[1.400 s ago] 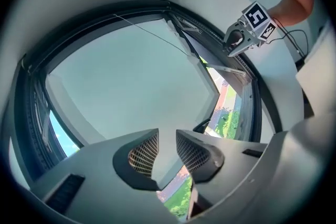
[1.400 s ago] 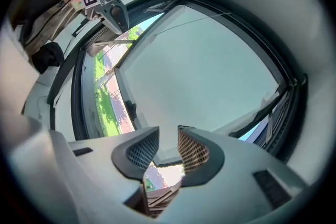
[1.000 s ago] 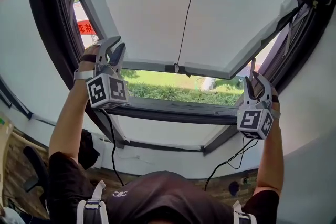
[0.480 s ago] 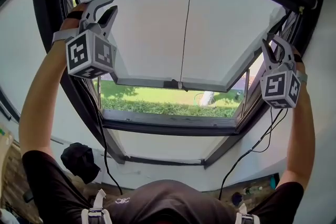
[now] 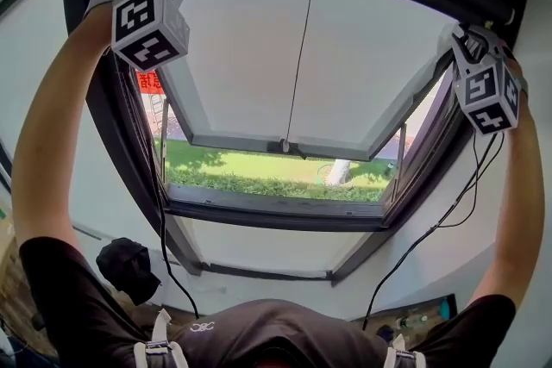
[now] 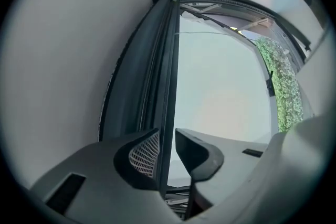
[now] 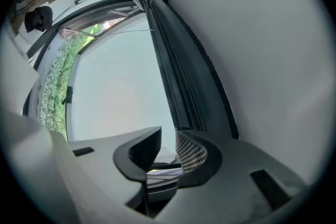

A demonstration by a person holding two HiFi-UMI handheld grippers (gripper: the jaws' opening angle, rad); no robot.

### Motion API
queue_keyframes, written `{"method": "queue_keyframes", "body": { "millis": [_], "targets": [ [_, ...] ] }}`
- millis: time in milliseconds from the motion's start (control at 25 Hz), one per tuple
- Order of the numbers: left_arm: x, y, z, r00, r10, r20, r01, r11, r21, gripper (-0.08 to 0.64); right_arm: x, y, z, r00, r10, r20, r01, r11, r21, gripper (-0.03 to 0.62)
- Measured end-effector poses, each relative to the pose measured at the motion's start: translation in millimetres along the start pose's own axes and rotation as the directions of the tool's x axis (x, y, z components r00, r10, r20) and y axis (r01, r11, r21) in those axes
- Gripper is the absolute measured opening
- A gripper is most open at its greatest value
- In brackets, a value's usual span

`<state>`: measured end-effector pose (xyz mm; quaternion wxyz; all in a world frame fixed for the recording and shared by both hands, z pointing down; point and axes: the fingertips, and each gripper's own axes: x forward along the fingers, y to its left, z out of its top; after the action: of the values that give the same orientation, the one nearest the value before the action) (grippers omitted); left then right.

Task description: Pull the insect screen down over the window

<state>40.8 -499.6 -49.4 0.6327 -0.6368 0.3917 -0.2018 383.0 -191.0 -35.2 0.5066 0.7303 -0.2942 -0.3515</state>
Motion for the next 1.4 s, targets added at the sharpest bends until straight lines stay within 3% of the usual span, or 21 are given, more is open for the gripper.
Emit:
{"method": "queue_keyframes", "body": {
  "millis": [240,320,440,720,920,1040,1200,1400],
  "targets": [
    [9.4,-1.3,-0.8,0.998,-0.046,-0.040,0.046,0.999,0.016,0.098,4.4,-17.8,-3.9,1.000,-0.007,-0.013,0.007,1.000,0.015,0.089],
    [12.0,-3.7,-0.7,0.997,-0.063,-0.043,0.064,0.997,0.036,0.086,4.5,-17.7,-1.1,1.000,0.000,-0.014,0.000,1.000,-0.018,0.089],
    [12.7,-6.0,-1.9,0.991,-0.122,-0.049,0.125,0.991,0.047,0.075,7.5,-17.2,0.9,0.999,0.017,-0.037,-0.019,0.997,-0.072,0.089],
    [10.7,-2.3,0.4,0.972,-0.233,-0.024,0.234,0.972,0.030,0.031,21.9,-21.4,-0.3,0.997,0.044,-0.065,-0.048,0.996,-0.069,0.089],
    [8.7,-0.2,2.0,0.971,-0.237,-0.022,0.238,0.970,0.042,0.028,35.2,-25.8,-4.7,0.994,0.052,-0.098,-0.057,0.997,-0.050,0.089],
    [10.4,-3.1,1.1,0.970,-0.243,-0.003,0.243,0.969,0.039,0.026,41.2,-23.5,-3.8,0.993,0.051,-0.105,-0.060,0.994,-0.087,0.044],
    [10.3,-2.8,1.0,0.972,-0.235,0.007,0.235,0.971,0.038,0.026,44.6,-20.5,-4.7,0.991,0.022,-0.129,-0.042,0.987,-0.154,0.032],
    [6.0,-16.0,0.9,0.966,-0.258,0.010,0.257,0.965,0.056,0.026,40.0,-5.9,-8.2,0.987,0.064,-0.148,-0.087,0.984,-0.155,0.031]
  ]
}}
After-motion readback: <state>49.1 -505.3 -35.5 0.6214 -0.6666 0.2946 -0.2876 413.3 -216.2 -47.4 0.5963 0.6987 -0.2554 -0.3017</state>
